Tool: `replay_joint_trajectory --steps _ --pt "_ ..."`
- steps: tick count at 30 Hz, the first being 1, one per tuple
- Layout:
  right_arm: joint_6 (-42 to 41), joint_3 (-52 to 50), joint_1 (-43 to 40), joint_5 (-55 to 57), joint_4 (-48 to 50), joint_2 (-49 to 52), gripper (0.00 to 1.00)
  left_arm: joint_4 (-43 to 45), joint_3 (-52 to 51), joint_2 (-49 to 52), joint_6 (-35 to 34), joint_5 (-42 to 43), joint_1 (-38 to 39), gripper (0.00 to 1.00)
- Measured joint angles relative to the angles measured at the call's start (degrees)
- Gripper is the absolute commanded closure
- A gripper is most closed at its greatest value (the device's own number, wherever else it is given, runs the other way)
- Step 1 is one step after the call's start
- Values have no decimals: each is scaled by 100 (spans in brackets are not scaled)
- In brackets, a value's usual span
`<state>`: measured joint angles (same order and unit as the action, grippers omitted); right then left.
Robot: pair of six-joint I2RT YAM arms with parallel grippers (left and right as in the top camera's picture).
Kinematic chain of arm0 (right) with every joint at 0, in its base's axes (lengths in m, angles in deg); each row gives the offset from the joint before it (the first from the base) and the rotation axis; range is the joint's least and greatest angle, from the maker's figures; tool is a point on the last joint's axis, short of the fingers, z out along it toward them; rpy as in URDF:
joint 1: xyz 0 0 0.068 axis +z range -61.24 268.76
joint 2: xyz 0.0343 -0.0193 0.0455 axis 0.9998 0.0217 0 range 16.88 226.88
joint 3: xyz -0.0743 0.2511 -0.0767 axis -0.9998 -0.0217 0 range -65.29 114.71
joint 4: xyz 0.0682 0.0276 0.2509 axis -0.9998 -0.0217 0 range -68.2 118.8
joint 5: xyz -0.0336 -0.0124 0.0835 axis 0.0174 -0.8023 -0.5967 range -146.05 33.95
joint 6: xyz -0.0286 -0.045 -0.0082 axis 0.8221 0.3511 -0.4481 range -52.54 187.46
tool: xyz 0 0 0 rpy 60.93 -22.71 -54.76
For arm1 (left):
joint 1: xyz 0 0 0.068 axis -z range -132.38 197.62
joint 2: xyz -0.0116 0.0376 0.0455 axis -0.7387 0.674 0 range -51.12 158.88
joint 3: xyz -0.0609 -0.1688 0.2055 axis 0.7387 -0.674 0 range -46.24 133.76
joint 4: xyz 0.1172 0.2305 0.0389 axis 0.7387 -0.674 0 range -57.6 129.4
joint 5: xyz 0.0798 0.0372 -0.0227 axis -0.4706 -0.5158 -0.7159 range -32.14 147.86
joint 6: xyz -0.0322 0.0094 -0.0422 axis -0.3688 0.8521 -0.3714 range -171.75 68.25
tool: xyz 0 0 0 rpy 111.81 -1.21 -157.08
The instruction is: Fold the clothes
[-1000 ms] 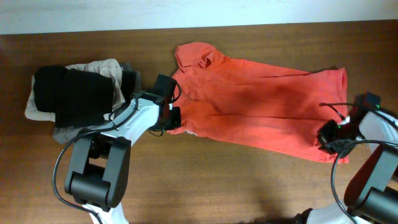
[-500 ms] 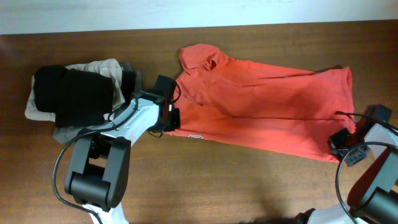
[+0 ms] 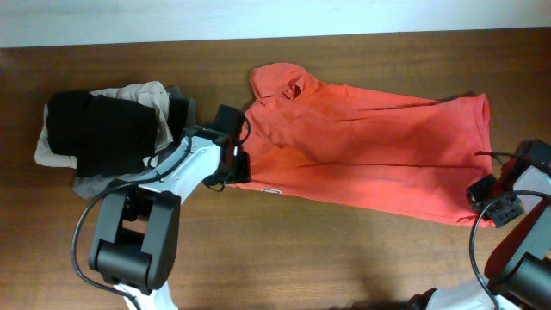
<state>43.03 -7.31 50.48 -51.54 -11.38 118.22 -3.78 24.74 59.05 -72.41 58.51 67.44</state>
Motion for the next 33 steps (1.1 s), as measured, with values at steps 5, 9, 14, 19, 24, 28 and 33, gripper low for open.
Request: replay_joint_trajectory --steps 5,9,14,19,24,28,33 --pt "28 2 0 48 -2 0 88 -402 420 -452 2 -59 0 13" --pt "44 20 0 208 33 0 88 -404 1027 -1147 79 -94 0 13" --pt "232 483 2 247 -105 37 88 -98 1499 -1843 439 -133 0 7" --pt "625 1635 0 -476 -1016 61 86 501 1550 -1871 859 -52 0 7" --pt "994 2918 9 -1537 -1882 61 79 1388 1552 -1655 1423 140 -13 7" --pt "1298 3432 118 -2135 -2157 61 68 1563 1705 -1156 1655 452 -138 7" --pt "1513 3480 503 -2452 -2205 61 57 1239 2470 68 1823 1012 -389 8"
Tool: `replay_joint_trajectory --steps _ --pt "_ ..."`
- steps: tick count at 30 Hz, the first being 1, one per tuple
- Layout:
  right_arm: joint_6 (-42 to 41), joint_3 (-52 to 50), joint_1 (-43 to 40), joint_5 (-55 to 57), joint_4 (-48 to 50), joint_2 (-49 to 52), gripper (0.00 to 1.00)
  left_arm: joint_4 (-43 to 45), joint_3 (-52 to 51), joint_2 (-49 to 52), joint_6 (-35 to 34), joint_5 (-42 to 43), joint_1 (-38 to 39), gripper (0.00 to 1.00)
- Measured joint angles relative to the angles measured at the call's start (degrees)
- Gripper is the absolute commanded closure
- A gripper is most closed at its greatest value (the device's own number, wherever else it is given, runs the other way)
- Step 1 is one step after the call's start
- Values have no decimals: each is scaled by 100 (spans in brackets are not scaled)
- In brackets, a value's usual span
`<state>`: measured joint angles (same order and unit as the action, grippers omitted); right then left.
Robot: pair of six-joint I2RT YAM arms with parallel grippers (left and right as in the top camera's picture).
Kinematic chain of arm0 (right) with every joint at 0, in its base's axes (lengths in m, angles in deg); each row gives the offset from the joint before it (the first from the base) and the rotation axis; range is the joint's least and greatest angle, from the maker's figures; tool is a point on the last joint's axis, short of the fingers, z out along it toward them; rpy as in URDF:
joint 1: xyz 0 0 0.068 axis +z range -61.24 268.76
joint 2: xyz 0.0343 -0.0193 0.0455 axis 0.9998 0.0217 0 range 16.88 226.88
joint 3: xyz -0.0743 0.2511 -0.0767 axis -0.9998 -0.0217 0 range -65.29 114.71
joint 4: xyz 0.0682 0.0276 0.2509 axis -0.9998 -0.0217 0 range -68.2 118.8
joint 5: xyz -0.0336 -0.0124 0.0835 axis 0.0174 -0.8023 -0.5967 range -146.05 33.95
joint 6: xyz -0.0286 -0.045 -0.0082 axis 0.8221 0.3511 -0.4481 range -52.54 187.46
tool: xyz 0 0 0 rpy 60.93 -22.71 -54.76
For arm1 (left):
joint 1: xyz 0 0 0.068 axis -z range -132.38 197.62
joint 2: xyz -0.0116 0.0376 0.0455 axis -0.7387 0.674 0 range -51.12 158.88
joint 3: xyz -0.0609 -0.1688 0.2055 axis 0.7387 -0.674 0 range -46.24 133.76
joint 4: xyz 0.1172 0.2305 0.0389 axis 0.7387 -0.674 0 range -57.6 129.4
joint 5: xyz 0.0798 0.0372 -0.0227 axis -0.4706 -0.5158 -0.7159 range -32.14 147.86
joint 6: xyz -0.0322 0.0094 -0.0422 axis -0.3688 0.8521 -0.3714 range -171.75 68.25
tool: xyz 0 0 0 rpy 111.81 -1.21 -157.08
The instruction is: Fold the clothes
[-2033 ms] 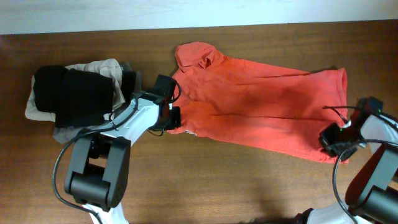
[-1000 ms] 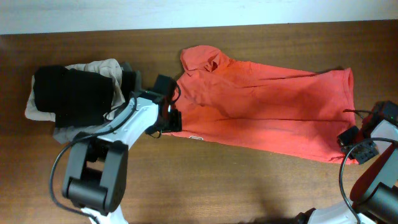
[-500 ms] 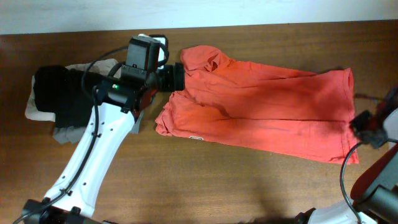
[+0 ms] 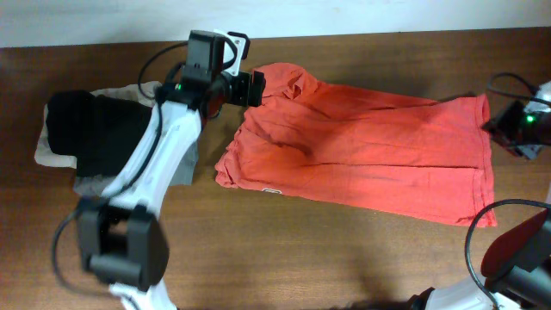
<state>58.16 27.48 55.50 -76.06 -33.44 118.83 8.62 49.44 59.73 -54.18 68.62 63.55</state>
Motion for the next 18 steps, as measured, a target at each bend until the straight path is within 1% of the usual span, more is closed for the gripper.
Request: replay_joint_trajectory --steps 4,7,8,10,12,15,16,17,18 --pt "70 2 262 -96 4 0 56 -557 1128 1027 96 197 -33 7" --pt "76 2 317 -111 -2 0 55 -1038 2065 1615 109 260 -2 7" --pt "79 2 315 -111 -17 0 56 -1174 2302 1744 85 258 9 6" --pt "81 2 315 -111 -50 0 55 -1320 2704 1982 -44 262 24 5" --pt "79 2 315 -105 -87 0 56 -1290 2896 2155 -310 291 13 5" --pt "79 2 315 -59 -149 0 56 -1145 2959 2361 -713 435 -46 11" --pt "81 2 315 -44 -173 0 55 -1097 2959 2430 -868 520 -79 11" --pt "76 2 315 -26 -190 0 55 -1056 2959 2514 -1014 610 -114 19" --pt "79 2 315 -4 -203 0 56 -1014 2959 2590 -1196 697 -149 22"
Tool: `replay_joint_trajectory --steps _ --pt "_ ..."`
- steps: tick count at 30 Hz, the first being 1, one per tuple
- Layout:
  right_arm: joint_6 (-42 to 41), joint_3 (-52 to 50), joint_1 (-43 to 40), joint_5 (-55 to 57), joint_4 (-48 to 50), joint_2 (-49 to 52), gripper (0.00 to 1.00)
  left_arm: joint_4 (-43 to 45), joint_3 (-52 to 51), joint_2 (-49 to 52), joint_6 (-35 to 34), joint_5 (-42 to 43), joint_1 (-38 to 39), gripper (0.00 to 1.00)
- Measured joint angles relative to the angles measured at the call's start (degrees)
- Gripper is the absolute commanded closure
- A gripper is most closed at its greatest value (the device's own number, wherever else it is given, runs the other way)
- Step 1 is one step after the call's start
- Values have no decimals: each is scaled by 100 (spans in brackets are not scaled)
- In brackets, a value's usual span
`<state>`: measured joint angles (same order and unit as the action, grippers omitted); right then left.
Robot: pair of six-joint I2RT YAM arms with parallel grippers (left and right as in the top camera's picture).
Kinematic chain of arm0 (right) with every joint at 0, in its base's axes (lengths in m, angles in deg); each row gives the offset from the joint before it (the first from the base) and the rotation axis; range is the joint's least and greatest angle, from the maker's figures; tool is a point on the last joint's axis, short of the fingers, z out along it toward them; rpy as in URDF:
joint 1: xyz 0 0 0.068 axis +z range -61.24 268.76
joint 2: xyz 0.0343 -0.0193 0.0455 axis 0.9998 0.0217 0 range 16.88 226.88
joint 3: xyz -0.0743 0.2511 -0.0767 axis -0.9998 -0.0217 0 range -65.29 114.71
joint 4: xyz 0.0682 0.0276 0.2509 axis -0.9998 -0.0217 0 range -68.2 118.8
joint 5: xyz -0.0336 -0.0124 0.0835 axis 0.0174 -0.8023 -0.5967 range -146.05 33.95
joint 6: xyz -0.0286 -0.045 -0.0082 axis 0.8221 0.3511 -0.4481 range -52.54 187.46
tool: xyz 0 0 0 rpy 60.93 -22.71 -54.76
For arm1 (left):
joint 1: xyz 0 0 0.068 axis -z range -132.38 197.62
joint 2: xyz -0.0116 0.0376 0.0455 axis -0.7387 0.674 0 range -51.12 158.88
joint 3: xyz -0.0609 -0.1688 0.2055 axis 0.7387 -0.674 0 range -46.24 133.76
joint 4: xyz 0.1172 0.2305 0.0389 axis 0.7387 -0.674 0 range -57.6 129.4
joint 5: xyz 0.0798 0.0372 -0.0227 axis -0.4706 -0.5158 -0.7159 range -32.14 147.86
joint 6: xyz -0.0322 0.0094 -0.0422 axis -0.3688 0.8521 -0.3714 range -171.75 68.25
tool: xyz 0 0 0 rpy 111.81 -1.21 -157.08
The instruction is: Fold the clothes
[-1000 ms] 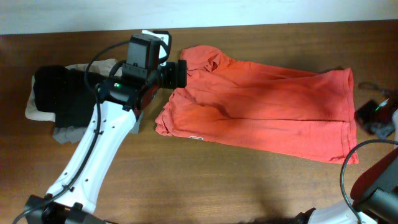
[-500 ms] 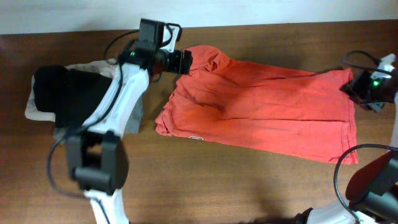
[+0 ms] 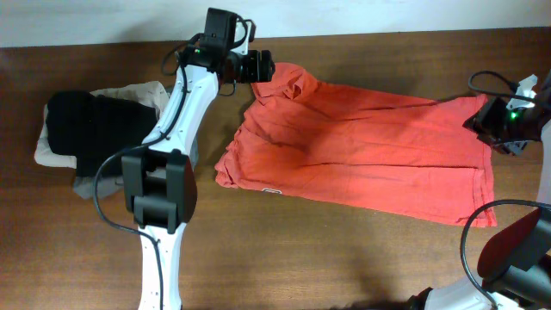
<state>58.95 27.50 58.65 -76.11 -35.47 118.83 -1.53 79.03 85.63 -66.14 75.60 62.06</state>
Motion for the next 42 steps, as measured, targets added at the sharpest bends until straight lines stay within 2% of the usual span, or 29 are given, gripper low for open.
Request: replay_joint_trajectory --steps 2,7,10,15,26,30,36,38,42 --pt "4 0 0 33 -9 0 56 26 0 173 -297 140 -55 31" --pt "0 0 0 68 -52 0 56 111 0 435 -754 369 -96 31" --pt "4 0 0 68 -79 0 56 122 0 546 -962 514 -72 35" --pt "11 0 0 111 -146 0 56 153 0 688 -1126 638 -48 50" --pt "17 0 0 205 -260 0 57 284 0 765 -1172 713 -15 52" --pt "17 0 0 219 -304 0 57 306 0 925 -1235 741 -9 65" --pt "20 0 0 221 -326 0 57 461 42 1067 -1244 743 -9 96" --pt "17 0 0 221 -326 0 57 442 181 1080 -1211 769 -9 99" --pt "17 0 0 221 -328 0 57 136 752 1080 -1169 807 -9 99"
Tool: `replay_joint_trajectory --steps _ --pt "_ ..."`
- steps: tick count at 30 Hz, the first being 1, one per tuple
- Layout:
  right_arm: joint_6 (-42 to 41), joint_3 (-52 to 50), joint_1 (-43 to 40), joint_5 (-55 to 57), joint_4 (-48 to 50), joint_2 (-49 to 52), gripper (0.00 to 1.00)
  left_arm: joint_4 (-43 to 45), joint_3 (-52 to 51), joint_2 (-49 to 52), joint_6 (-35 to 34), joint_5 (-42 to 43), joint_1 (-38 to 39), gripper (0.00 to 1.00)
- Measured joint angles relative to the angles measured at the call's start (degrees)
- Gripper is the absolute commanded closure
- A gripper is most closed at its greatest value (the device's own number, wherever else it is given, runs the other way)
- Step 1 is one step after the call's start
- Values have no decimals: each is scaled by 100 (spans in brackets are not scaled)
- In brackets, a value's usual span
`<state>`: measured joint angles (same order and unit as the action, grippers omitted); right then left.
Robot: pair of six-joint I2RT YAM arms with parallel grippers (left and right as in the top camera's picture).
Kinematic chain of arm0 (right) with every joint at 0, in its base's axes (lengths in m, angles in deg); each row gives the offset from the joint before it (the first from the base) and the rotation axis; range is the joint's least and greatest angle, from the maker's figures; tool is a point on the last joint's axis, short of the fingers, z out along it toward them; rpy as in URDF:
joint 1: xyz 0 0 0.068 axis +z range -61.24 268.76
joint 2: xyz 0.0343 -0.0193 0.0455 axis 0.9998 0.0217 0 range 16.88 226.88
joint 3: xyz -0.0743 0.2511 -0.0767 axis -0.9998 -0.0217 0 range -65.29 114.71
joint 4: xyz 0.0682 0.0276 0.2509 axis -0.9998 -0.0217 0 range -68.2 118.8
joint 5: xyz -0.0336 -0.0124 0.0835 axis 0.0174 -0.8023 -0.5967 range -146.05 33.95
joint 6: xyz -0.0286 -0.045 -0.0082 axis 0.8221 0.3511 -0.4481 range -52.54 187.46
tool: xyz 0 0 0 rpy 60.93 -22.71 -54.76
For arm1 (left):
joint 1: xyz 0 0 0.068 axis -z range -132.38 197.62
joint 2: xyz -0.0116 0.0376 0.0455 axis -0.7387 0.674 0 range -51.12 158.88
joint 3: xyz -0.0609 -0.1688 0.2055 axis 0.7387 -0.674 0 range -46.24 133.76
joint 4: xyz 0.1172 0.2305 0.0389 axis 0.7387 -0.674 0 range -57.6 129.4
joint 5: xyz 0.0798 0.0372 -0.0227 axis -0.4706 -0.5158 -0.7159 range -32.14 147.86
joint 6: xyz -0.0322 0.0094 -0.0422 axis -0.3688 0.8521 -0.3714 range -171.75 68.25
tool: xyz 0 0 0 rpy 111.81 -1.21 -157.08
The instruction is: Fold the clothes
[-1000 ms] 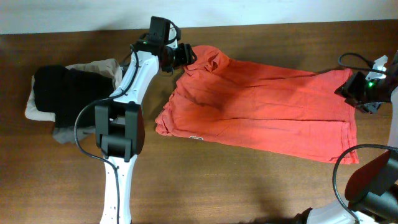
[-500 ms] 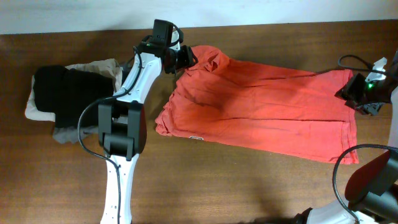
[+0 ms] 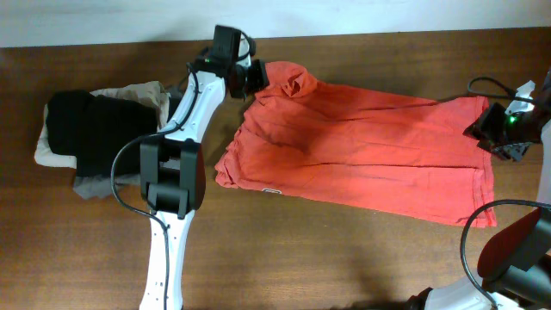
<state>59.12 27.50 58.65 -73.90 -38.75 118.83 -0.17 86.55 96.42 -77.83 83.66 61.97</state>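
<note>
An orange-red garment (image 3: 362, 151) lies spread flat across the middle of the brown table, with a white label near its front left hem. My left gripper (image 3: 257, 76) is down at the garment's far left corner, beside a small rumpled fold (image 3: 294, 84). My right gripper (image 3: 484, 131) is at the garment's far right corner, touching the cloth edge. From overhead the fingers of both are too small and dark to show whether they are open or shut.
A pile of other clothes (image 3: 95, 129), black on top of beige and grey, sits at the table's left. The table's far edge (image 3: 362, 34) meets a white wall just behind both grippers. A cable trails from the right arm.
My left gripper has shifted slightly nearer, onto the garment's far left corner. My right gripper has moved a little down and left onto the far right corner. The garment lies unchanged.
First my left gripper was at the garment's near left edge and my right at its near right corner. Then both were up by the far side, and the left hem lay bunched inward. Since then they have closed in on the two far corners.
</note>
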Motion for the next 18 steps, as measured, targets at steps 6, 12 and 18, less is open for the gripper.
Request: replay_joint_trajectory --steps 6,12,18 --pt "0 0 0 0 -17 0 57 -922 1335 0 101 55 0 100" --pt "2 0 0 0 -17 0 57 -2087 2212 0 304 81 4 99" --pt "2 0 0 0 -15 0 57 -3241 2256 2 431 79 35 99"
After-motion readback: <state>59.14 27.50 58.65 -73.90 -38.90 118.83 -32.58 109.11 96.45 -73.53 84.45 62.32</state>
